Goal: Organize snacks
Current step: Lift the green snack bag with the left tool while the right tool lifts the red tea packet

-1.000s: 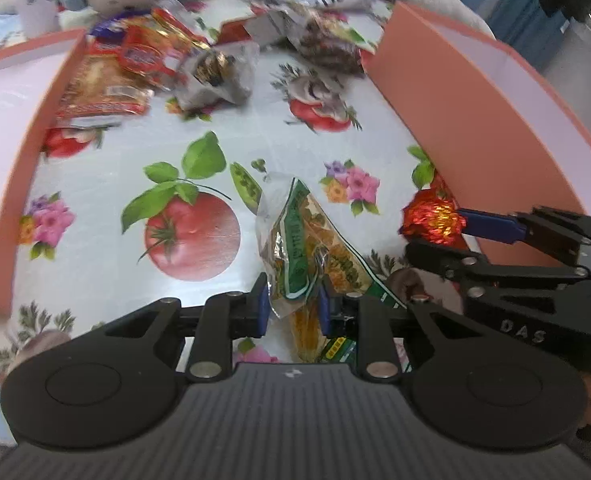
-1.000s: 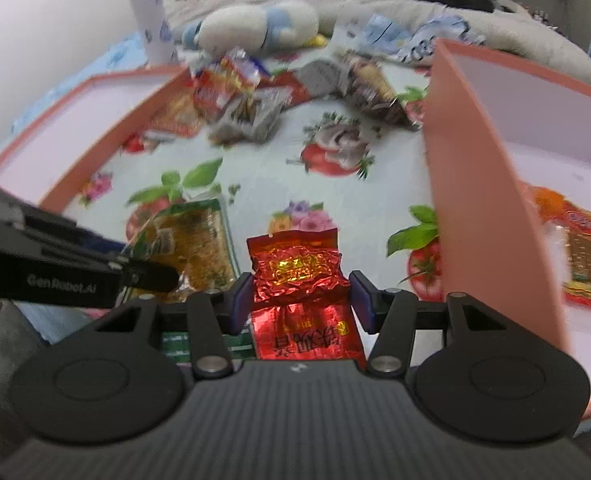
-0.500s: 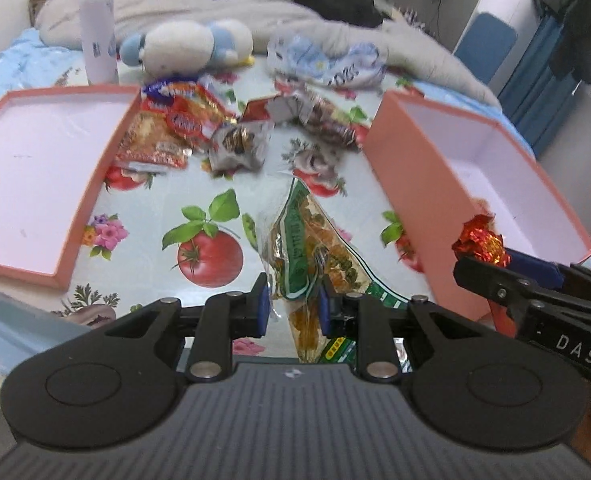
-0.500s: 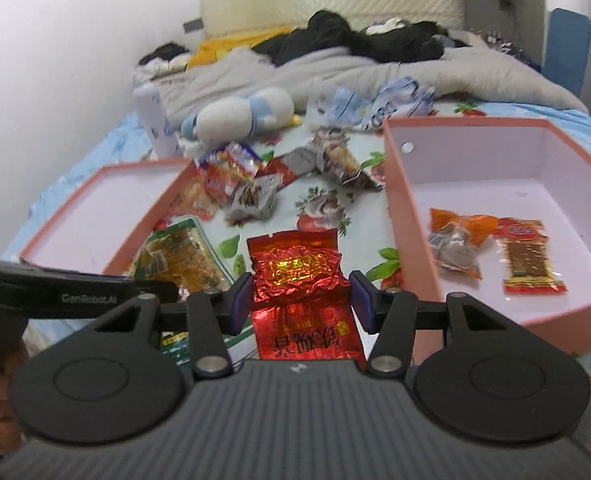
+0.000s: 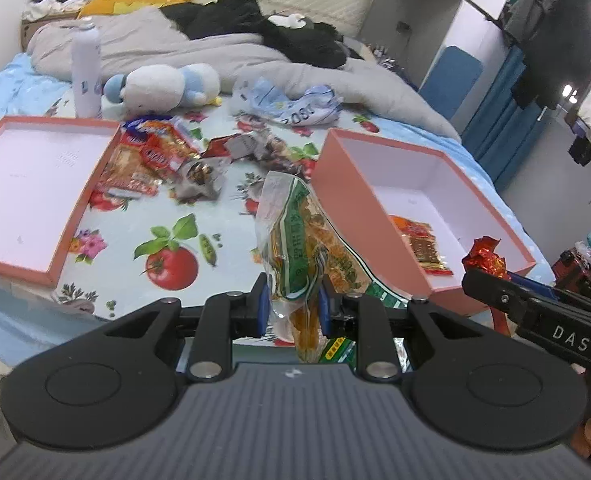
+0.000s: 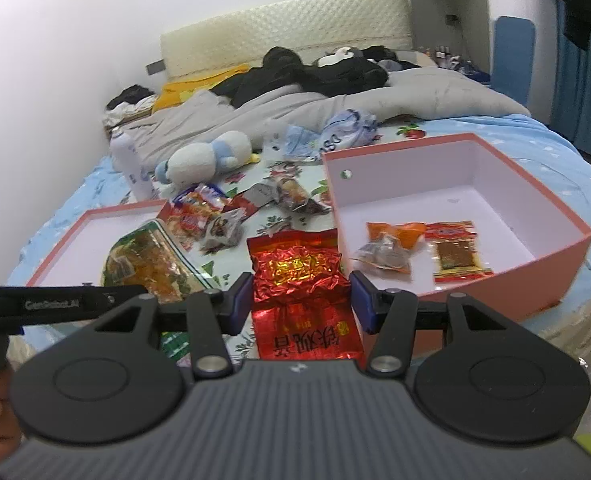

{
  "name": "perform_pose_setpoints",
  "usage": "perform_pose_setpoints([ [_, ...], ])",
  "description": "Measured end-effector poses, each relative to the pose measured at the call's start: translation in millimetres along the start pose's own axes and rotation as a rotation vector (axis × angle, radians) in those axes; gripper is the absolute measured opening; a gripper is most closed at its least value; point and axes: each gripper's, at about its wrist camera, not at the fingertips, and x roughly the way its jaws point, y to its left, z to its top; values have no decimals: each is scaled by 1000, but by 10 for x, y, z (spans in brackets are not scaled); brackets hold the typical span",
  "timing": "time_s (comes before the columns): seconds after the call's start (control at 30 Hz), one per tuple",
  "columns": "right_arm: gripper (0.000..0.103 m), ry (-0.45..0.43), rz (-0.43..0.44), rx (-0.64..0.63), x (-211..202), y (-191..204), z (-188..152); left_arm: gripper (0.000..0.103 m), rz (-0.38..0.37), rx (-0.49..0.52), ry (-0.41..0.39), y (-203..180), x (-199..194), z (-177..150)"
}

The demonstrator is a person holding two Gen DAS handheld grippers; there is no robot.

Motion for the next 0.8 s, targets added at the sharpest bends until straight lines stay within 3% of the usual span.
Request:
perform_pose_setpoints([
  [0.37,55,-21,-42,54,-70,-298,72,27,-71,23,10,-365,172,199],
  [0.8,55,-6,-84,116,432,-861,554,27,-125,77,64,-948,1018,816],
])
